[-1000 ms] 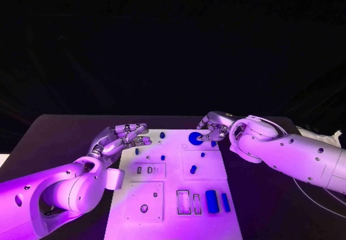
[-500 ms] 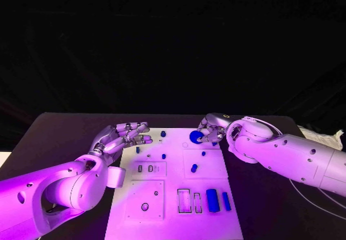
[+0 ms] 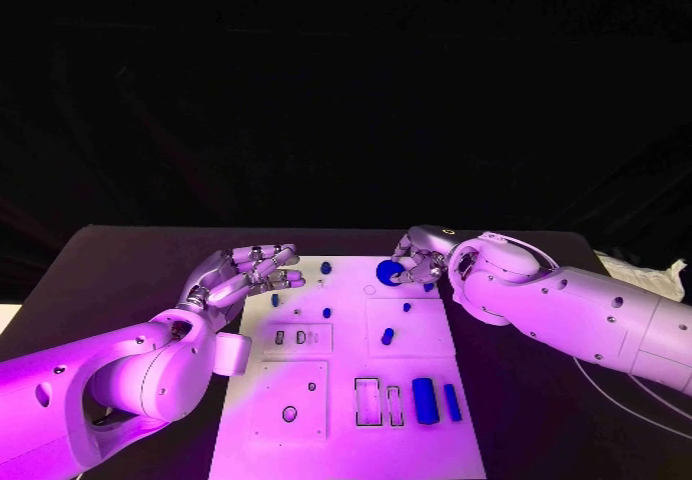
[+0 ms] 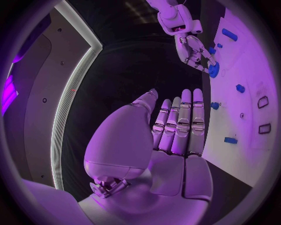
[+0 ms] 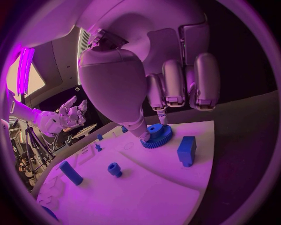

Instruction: Assemble the parts on the task board

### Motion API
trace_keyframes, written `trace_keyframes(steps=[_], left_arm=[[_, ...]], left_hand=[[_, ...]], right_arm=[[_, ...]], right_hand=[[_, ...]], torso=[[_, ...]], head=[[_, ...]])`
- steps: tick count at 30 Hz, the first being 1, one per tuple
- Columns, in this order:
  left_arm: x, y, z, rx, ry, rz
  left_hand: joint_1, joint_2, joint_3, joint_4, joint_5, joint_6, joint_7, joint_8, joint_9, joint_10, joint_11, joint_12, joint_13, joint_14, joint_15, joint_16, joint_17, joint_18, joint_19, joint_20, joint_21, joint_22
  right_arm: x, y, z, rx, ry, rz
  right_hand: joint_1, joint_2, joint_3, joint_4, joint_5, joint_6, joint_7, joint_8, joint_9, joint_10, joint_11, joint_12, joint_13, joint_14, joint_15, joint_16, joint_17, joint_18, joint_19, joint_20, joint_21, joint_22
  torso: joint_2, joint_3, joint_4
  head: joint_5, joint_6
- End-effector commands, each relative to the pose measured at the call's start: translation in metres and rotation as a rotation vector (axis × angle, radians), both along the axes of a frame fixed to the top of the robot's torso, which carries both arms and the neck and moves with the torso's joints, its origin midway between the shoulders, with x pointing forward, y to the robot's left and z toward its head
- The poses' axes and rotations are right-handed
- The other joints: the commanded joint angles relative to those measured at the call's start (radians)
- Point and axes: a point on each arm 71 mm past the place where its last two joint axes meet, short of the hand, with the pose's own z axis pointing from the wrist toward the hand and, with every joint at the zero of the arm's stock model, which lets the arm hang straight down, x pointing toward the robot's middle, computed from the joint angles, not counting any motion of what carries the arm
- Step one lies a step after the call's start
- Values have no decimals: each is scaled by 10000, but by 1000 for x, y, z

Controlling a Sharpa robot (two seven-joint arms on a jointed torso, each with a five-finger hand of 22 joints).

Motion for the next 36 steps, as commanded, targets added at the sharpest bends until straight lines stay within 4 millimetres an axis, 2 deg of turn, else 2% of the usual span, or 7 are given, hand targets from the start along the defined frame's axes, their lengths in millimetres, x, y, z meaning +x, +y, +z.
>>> trace_keyframes(steps=[1,9,15,20,25,31,36], left_arm=[[0,-2,1,-117,-76,-185],[0,-2,1,-113,-68,-182],[0,-2,1,-112,-54,-194],[0,-2,1,-102,-43,-182],[0,-1,1,-96,-37,-175],[0,-1,1,-86,-26,-162],[0,-1,1,-87,-20,-168]], left_hand=[[44,-33,-3,-45,-27,1,66,-58,-11,13,65,-40,-10,-29,17,-50,14,107,62,-20,-30,-17],[44,-33,-3,-45,-27,1,66,-58,-11,13,65,-40,-10,-29,17,-50,14,107,62,-20,-30,-17],[44,-33,-3,-45,-27,1,66,-58,-11,13,65,-40,-10,-29,17,-50,14,107,62,-20,-30,-17],[51,-36,8,-72,-41,8,66,-65,-9,19,64,-43,-8,-20,15,-62,24,109,71,-21,-28,-21],[52,-36,9,-73,-42,8,67,-65,-9,18,64,-43,-8,-19,15,-62,24,109,71,-21,-28,-21],[52,-37,10,-78,-43,6,69,-68,-9,17,65,-45,-9,-18,15,-65,26,109,72,-21,-28,-21],[52,-37,10,-78,-43,6,69,-68,-9,17,65,-45,-9,-18,15,-65,26,109,72,-21,-28,-21]], right_arm=[[0,2,-5,-341,299,17],[0,2,-7,-657,438,-80],[-1,5,-2,-1098,-388,-129],[-5,12,3,-1013,-1190,-4],[-11,20,8,-699,-1788,194],[-17,29,12,-490,-2014,391],[-23,38,16,-285,-2106,601]], right_hand=[[-24,51,-63,27,34,55,4,55,16,68,-29,27,879,766,52,64,949,-175,181,35,47,25],[-136,35,-165,99,-32,111,-18,114,31,102,-40,99,973,782,49,123,1058,-195,209,37,108,138],[223,341,110,-100,-87,676,-172,434,209,394,-173,544,1434,821,-46,245,1286,-239,294,-28,247,395],[431,511,390,-250,19,864,-268,520,305,511,-264,713,1616,827,-126,272,1338,-254,321,-101,293,478],[389,494,558,-303,351,956,-313,545,384,616,-308,866,1778,840,-169,313,1416,-268,348,-154,334,554],[288,477,605,-274,415,980,-321,544,419,641,-317,899,1816,845,-179,328,1445,-272,355,-167,345,572],[246,477,622,-258,427,985,-325,542,431,643,-319,898,1818,847,-182,335,1459,-274,358,-171,350,582]], torso=[[7,3,14],[2,-6,4],[6,-1,17],[6,-5,9],[5,-2,16],[-1,-18,6],[14,-8,25]], head=[[-8,-22],[-3,-39],[-14,-44],[-14,-36],[-21,-26],[-20,-1],[9,12]])
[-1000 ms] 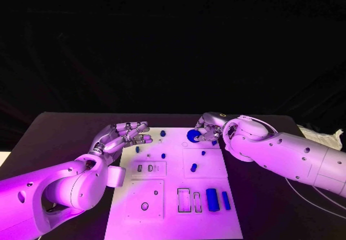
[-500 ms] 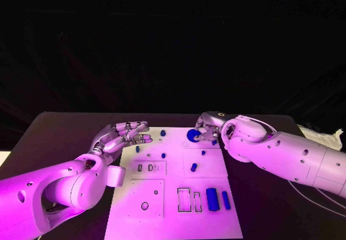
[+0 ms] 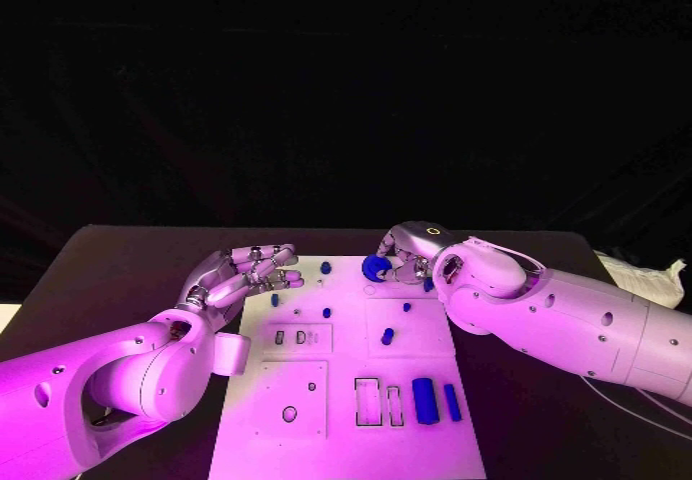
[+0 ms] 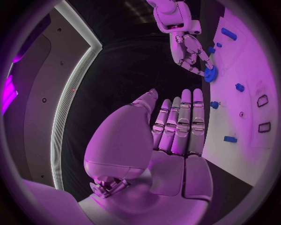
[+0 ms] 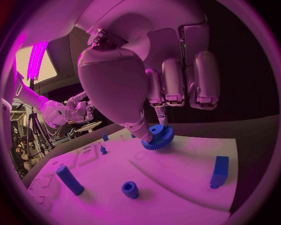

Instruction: Assemble the parts on the task board

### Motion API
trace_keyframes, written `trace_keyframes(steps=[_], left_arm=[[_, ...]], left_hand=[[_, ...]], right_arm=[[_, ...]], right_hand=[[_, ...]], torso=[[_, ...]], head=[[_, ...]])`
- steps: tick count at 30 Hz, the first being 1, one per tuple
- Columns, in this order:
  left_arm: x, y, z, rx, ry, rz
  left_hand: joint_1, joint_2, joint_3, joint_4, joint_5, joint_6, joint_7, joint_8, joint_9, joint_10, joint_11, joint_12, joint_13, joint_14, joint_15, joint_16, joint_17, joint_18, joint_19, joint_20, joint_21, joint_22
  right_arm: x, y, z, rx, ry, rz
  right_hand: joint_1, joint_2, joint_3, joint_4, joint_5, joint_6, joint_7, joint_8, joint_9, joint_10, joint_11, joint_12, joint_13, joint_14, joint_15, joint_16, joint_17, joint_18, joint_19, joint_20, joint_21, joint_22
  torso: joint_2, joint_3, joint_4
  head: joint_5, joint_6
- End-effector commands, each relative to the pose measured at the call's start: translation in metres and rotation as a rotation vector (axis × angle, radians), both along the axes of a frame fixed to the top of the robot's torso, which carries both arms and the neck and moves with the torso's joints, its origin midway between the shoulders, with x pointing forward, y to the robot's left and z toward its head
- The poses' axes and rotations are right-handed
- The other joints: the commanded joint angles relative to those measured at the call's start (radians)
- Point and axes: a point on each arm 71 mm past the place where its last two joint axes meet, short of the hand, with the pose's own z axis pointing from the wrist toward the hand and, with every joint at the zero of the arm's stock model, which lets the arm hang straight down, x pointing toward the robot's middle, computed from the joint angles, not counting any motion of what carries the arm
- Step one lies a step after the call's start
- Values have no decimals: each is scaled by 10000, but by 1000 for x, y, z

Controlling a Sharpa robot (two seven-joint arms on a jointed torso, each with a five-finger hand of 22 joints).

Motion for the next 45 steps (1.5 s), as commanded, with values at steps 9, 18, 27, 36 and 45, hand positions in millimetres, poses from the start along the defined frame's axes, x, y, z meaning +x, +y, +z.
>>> trace_keyframes(steps=[9,18,27,36,45], left_arm=[[0,-2,1,-100,-40,-188],[3,-3,0,-93,-35,-179],[4,-3,-1,-94,-53,-166],[5,-4,-1,-110,-78,-179],[5,-4,-1,-116,-87,-185]], left_hand=[[53,-39,15,-90,-47,-2,80,-78,-12,10,70,-52,-12,-15,15,-71,16,109,76,-21,-27,-17],[56,-38,19,-96,-47,-5,82,-83,-12,7,72,-54,-12,-13,16,-74,18,109,77,-21,-27,-18],[56,-38,19,-96,-47,-5,82,-83,-12,7,72,-54,-12,-13,16,-74,18,109,77,-21,-27,-18],[65,-33,32,-115,-47,-9,85,-92,-12,1,75,-59,-12,-13,18,-84,23,109,79,-21,-27,-20],[68,-32,35,-120,-47,-10,85,-93,-12,1,75,-59,-12,-13,18,-87,24,109,80,-21,-27,-21]], right_arm=[[-17,35,13,409,-545,661],[-17,67,10,465,-332,1080],[-13,86,0,240,-32,1231],[-13,98,-9,16,274,1389],[-12,99,-13,-8,293,1352]], right_hand=[[-108,53,70,20,90,189,-147,101,226,509,-65,40,1829,814,-72,70,1479,-117,325,-65,38,584],[-117,55,98,14,57,171,-147,85,233,502,-67,26,1818,817,-75,79,1498,-118,326,-68,40,589],[-158,45,126,21,29,125,-129,50,240,487,-55,1,1800,817,-71,83,1505,-117,323,-68,39,587],[-197,26,137,28,17,93,-115,26,245,476,-44,-17,1788,820,-63,91,1523,-116,319,-65,35,580],[-355,-66,178,58,-91,-197,5,-185,232,391,54,-149,1688,817,11,95,1532,-114,301,-17,20,556]], torso=[[13,-3,33],[13,-3,6],[15,3,9],[12,11,-7],[16,6,-13]], head=[[149,25],[195,11],[227,-20],[254,-36],[277,-58]])
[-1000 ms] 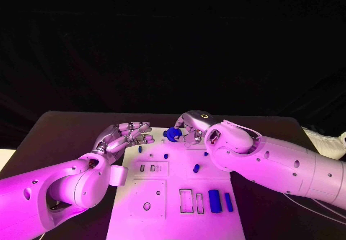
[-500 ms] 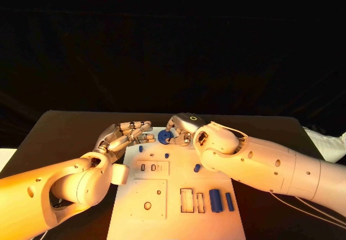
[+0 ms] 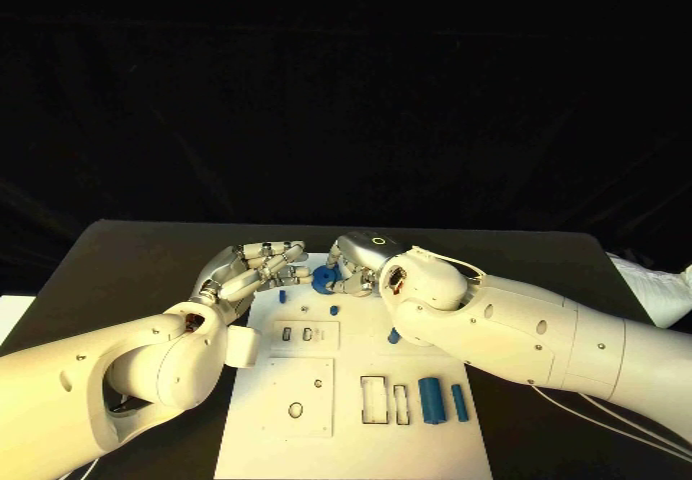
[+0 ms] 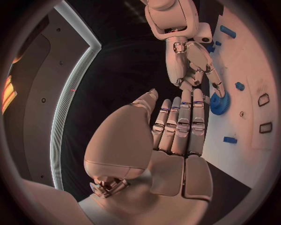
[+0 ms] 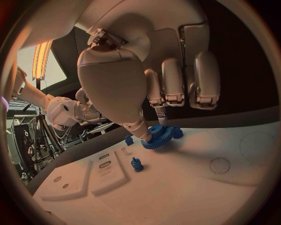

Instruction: Assemble the parts on the task board

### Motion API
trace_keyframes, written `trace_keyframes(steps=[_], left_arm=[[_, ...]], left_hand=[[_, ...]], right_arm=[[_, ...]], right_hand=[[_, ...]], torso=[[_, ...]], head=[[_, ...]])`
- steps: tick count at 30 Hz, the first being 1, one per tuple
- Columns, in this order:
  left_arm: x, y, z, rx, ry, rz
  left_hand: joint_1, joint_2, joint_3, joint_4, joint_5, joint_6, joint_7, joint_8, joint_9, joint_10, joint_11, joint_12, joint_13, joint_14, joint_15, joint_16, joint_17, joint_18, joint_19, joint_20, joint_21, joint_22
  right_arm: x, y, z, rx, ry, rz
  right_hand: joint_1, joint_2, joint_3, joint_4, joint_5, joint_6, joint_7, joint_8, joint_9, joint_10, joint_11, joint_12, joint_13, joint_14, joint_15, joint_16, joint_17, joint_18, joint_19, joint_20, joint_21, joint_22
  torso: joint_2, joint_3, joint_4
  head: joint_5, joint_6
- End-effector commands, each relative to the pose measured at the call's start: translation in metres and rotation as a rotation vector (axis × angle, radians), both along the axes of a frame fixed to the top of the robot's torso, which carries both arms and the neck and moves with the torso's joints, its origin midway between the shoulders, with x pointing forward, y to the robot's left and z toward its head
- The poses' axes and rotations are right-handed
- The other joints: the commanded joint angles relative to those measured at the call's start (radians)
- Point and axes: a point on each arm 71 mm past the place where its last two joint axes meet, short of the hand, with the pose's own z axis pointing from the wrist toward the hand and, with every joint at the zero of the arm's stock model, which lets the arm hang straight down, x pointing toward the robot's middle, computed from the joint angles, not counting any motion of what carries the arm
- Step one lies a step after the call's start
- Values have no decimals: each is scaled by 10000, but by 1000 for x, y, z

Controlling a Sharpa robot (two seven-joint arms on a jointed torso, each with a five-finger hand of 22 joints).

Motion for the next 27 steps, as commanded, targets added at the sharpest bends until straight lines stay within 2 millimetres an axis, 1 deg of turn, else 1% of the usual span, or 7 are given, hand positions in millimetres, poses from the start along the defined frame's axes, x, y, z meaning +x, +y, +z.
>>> trace_keyframes(steps=[1,6,7,9,17,23,27], left_arm=[[-1,-2,2,-133,-107,-204],[-1,-3,2,-134,-103,-211],[-1,-3,2,-135,-103,-213],[-1,-3,2,-133,-101,-211],[-1,-2,2,-123,-96,-195],[-1,-1,2,-115,-90,-180],[-1,-1,2,-117,-87,-188]], left_hand=[[68,-32,-4,-81,-47,-10,85,-45,-12,2,75,-59,-13,-13,18,-49,17,108,80,-21,-27,-14],[70,-32,0,-88,-47,-10,86,-48,-12,0,76,-60,-13,-14,18,-54,19,108,81,-21,-27,-15],[71,-32,1,-91,-48,-11,87,-49,-12,0,76,-61,-13,-14,19,-56,19,108,82,-21,-27,-15],[71,-32,1,-91,-48,-11,87,-49,-12,0,76,-61,-13,-14,19,-56,19,108,82,-21,-27,-15],[72,-33,4,-97,-48,-13,89,-53,-12,-3,78,-62,-13,-16,20,-61,21,108,84,-21,-26,-16],[72,-33,4,-97,-48,-13,89,-53,-12,-3,78,-62,-13,-16,20,-61,21,108,84,-21,-26,-16],[71,-37,6,-105,-49,-17,95,-59,-13,-9,81,-65,-14,-19,21,-67,23,108,87,-21,-25,-17]], right_arm=[[0,0,-4,-221,92,-27],[1,1,-4,-149,30,-38],[1,1,-4,-160,39,-47],[1,1,-5,-213,83,-72],[2,0,-7,-419,259,-132],[1,0,-8,-416,538,-45],[2,-2,-9,-302,634,-89]], right_hand=[[-192,-18,29,25,-190,-283,95,-231,217,391,124,-118,1644,818,42,63,1538,-116,297,6,18,549],[-425,-162,-64,142,-1006,-1180,362,-862,38,49,369,-641,1209,832,253,112,1641,-114,274,185,5,531],[-510,-212,-128,214,-1313,-1275,401,-889,12,2,410,-715,1150,834,299,121,1661,-113,271,235,8,538],[-598,-263,-204,318,-1555,-1356,436,-892,-12,-69,450,-827,1061,836,338,131,1682,-111,267,290,9,541],[-691,-309,-312,472,-1568,-1393,455,-871,-29,-107,476,-885,1020,839,370,143,1705,-112,268,335,20,563],[-733,-192,-352,596,-1422,-1182,414,-799,9,-37,448,-786,1111,839,355,148,1715,-113,273,340,34,587],[-976,-33,-435,827,-1201,-1119,405,-821,10,-4,440,-742,1154,842,343,157,1734,-117,278,330,47,609]], torso=[[3,-3,-7],[-4,-5,-3],[-1,-6,-1],[1,-4,-3],[0,5,-1],[3,3,-8],[-1,2,-3]], head=[[13,-11],[0,-14],[-7,-9],[-17,-8],[-29,-9],[-28,-14],[-37,-13]])
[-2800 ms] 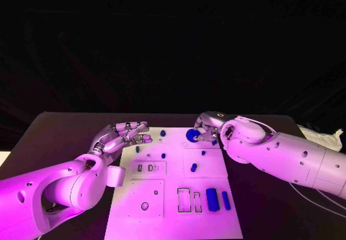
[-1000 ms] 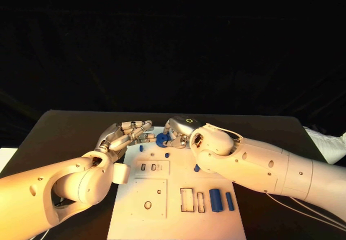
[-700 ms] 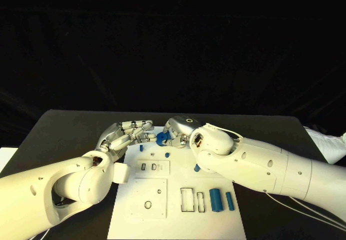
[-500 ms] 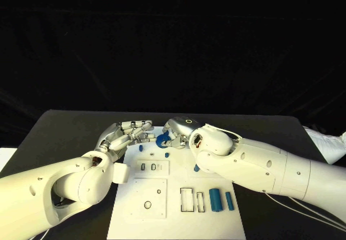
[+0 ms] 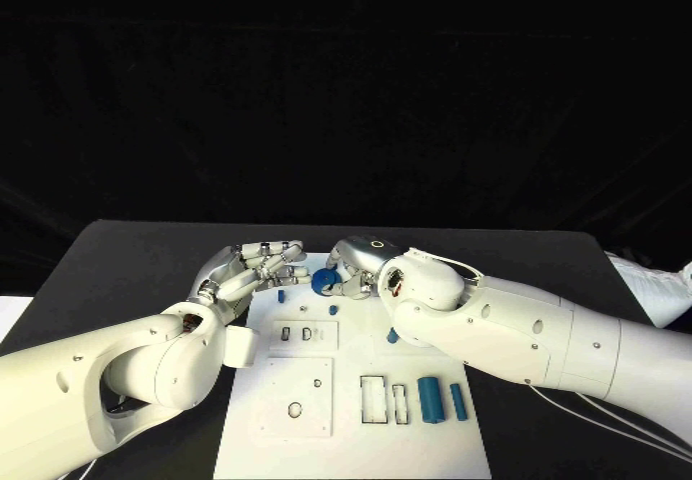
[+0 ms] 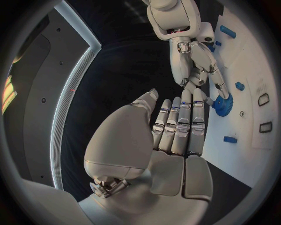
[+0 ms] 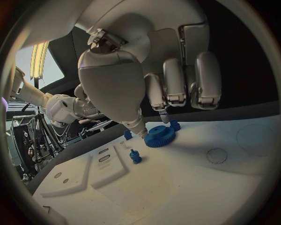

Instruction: Assemble the parts on the task board

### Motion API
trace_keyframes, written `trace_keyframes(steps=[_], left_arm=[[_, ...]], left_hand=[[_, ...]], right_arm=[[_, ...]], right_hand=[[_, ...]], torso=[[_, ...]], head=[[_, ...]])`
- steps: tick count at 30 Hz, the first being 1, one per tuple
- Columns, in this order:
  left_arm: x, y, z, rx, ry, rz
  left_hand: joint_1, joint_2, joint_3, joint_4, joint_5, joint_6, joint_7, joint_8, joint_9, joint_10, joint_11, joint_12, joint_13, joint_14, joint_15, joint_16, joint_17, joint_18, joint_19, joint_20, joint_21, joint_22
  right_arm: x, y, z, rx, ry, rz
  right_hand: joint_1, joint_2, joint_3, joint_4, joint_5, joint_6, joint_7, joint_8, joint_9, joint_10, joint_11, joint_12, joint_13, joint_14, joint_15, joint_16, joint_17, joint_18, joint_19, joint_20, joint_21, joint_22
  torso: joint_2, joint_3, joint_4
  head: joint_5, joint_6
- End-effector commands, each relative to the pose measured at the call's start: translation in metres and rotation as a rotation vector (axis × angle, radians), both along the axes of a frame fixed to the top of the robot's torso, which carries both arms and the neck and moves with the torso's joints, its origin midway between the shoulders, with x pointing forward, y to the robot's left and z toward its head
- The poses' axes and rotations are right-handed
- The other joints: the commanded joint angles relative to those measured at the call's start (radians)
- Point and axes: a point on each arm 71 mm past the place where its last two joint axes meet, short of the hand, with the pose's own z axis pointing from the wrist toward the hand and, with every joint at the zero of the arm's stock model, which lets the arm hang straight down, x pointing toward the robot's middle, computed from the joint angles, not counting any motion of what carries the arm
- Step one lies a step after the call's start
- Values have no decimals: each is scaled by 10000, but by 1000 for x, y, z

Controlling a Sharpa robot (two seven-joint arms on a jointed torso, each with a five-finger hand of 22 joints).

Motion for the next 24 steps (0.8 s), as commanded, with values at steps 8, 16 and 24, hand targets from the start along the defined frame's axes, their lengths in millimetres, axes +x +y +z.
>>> trace_keyframes(steps=[8,16,24], left_arm=[[-1,1,2,-95,-80,-146],[1,8,1,-42,-89,-13],[4,8,-1,-47,-90,-21]], left_hand=[[71,-37,7,-53,-50,19,60,-61,-12,-10,82,-66,-14,-19,22,-70,18,108,52,15,-25,-10],[72,-37,11,-60,-50,18,59,-64,-12,-12,83,-67,-14,-20,23,-75,20,108,55,16,-24,-11],[72,-37,11,-60,-50,18,59,-64,-12,-12,83,-67,-14,-20,23,-75,20,108,55,16,-24,-11]], right_arm=[[-3,-42,19,2552,-815,174],[-7,-128,29,3802,750,617],[-9,-195,21,3636,1232,-3]], right_hand=[[121,107,38,-32,647,80,-6,-7,-12,102,-4,126,1224,857,60,54,1727,-119,277,65,54,621],[895,-60,175,-689,616,64,18,-1,-42,-163,9,-242,957,780,72,-106,1426,-76,149,81,-70,404],[1086,-257,67,-926,562,70,5,-4,-52,-249,-2,-375,862,766,65,-141,1380,-64,107,81,-109,344]], torso=[[-24,10,-52],[-157,31,-229],[-197,121,-285]], head=[[-16,49],[-17,56],[-38,168]])
